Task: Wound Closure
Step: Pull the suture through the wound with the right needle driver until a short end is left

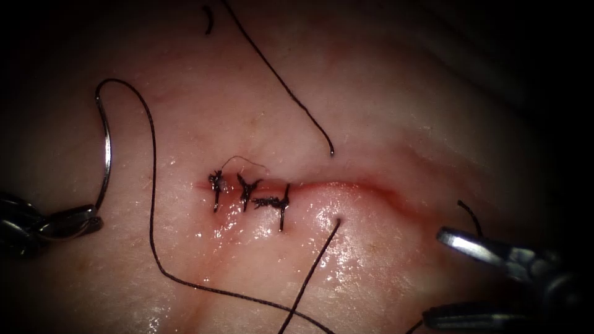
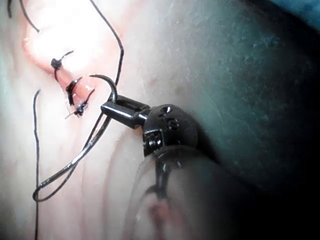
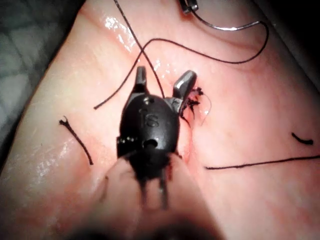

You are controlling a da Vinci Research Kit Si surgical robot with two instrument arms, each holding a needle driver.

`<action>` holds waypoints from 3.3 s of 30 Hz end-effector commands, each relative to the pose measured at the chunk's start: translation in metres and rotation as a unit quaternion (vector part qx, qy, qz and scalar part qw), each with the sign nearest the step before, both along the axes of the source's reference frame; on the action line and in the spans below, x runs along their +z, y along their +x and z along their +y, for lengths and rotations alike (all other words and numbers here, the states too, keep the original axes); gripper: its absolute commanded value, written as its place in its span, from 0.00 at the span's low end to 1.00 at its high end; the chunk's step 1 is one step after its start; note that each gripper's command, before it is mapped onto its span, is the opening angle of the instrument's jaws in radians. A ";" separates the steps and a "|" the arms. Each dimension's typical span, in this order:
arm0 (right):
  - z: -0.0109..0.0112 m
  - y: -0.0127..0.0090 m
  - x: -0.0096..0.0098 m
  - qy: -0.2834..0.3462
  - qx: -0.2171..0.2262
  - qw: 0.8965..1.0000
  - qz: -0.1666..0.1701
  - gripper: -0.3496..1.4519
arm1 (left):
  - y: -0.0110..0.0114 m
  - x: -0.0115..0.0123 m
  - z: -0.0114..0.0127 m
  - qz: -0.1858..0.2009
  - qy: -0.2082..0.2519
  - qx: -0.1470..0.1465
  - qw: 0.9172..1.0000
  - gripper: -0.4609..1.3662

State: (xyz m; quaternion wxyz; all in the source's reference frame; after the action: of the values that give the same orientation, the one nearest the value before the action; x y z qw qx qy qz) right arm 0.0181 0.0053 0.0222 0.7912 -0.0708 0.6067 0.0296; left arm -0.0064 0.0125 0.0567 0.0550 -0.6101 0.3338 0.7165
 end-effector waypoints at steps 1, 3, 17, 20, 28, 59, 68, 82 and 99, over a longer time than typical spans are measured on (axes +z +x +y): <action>0.0001 0.0002 0.0015 -0.002 0.003 1.000 -0.006 0.87 | 0.0000 -0.0001 0.0000 0.000 0.000 0.004 1.000 0.06; 0.0002 0.0006 0.0047 -0.004 0.001 1.000 -0.019 0.87 | 0.0000 -0.0003 0.0000 -0.003 0.000 0.006 1.000 0.06; 0.0000 0.0039 0.0142 0.000 0.010 0.999 -0.042 0.73 | 0.0000 -0.0015 -0.0001 -0.010 0.004 0.008 1.000 0.06; -0.0002 0.0044 0.0137 0.000 0.008 0.999 -0.037 0.69 | 0.0000 -0.0014 -0.0001 -0.010 0.004 0.008 1.000 0.06; -0.0001 0.0049 0.0140 0.001 0.007 0.999 -0.036 0.62 | 0.0000 -0.0015 -0.0001 -0.010 0.004 0.008 1.000 0.06; -0.0127 0.0110 0.0024 0.003 -0.100 0.995 -0.016 0.00 | -0.0001 -0.0020 -0.0002 -0.012 0.000 0.007 1.000 0.06; -0.0201 0.0164 -0.0009 -0.005 -0.150 0.988 -0.019 0.00 | -0.0001 -0.0021 -0.0002 -0.012 0.001 0.007 1.000 0.06; -0.0256 0.0206 -0.0043 0.001 -0.186 0.983 -0.005 0.00 | -0.0001 -0.0021 -0.0002 -0.011 -0.002 0.008 1.000 0.06; -0.0281 0.0220 -0.0056 0.015 -0.192 0.981 0.006 0.00 | -0.0001 -0.0021 -0.0002 -0.011 -0.002 0.008 1.000 0.06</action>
State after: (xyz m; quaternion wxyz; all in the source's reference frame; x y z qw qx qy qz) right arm 0.0403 -0.0229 0.0166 0.7793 0.0606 0.6134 -0.1130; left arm -0.0065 0.0123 0.0545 0.0536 -0.6201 0.3316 0.7089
